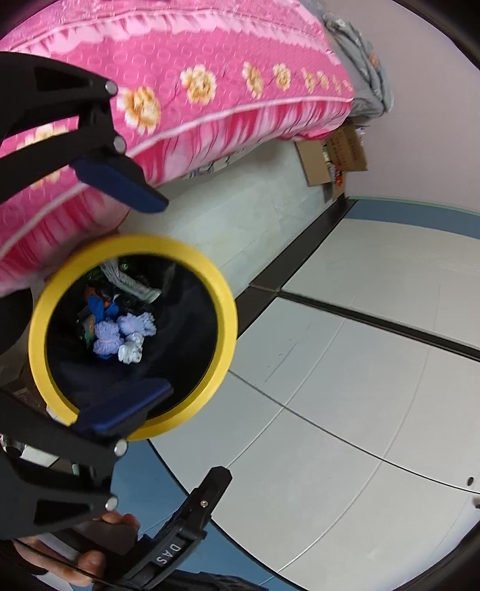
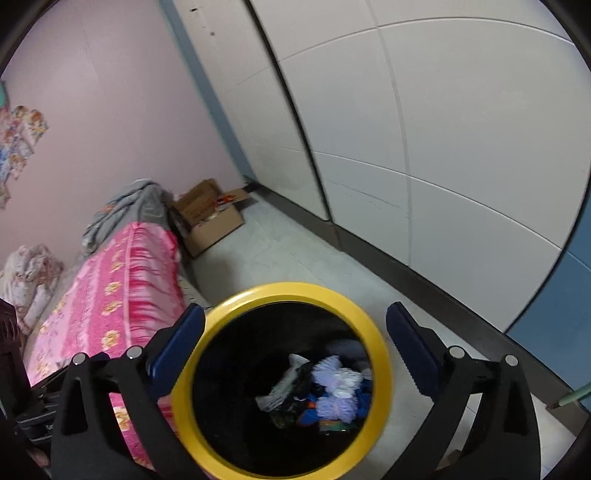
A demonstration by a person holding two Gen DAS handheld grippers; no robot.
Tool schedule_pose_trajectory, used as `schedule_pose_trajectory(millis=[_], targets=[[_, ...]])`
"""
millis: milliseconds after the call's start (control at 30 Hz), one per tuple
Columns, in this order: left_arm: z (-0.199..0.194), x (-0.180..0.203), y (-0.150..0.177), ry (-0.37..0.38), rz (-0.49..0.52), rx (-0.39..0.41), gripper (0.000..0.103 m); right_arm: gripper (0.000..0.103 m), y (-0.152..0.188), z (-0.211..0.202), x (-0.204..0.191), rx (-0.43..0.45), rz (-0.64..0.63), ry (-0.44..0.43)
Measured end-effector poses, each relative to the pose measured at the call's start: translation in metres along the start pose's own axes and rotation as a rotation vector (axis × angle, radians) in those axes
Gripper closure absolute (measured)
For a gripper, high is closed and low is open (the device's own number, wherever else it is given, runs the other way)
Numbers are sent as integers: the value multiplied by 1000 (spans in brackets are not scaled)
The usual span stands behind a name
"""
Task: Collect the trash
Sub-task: 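Open both grippers to drop the packet and tissue into the bin, then move both tools back to the bed toward the pink bundle and crumpled tissue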
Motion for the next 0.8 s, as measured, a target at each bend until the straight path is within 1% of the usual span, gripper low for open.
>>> schedule_pose_trajectory(millis=[100,167,200,267,333,433,500,600,667,800], targets=[[-20,-15,1,-27,0,23,13,8,-1,-1,-11,-20,5,-38],[-34,-28,3,-43,-12,31,12,8,0,-1,-20,-48,26,-83],[-41,-35,5,-52,-20,36,12,8,1,0,-23,-63,31,-91],[-56,-49,10,-66,-38,44,12,8,3,2,-36,-92,23,-107],[-72,-65,17,-86,-53,52,12,8,7,1,-52,-101,-1,-125],[-97,-91,26,-126,-76,67,12,8,13,-3,-86,-129,-47,-183],[-117,-109,35,-141,-95,77,12,8,19,-9,-114,-125,-92,-216],[-147,-135,48,-173,-125,91,12,8,27,-16,-152,-123,-159,-243],[-166,-150,57,-186,-137,101,10,8,34,-18,-175,-135,-191,-258],[-201,-183,84,-264,-146,98,9,8,49,-24,-222,-164,-257,-295]])
Point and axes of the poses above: each gripper's, at about its wrist camera, not at the fingertips, and z roughly the way its jaws point, x to its right, y to its underside, the point moved 6 cm from there along z, roughly the way its jaws point, and after that the axes turned 6 degrees about z, right-handed, at the moved point
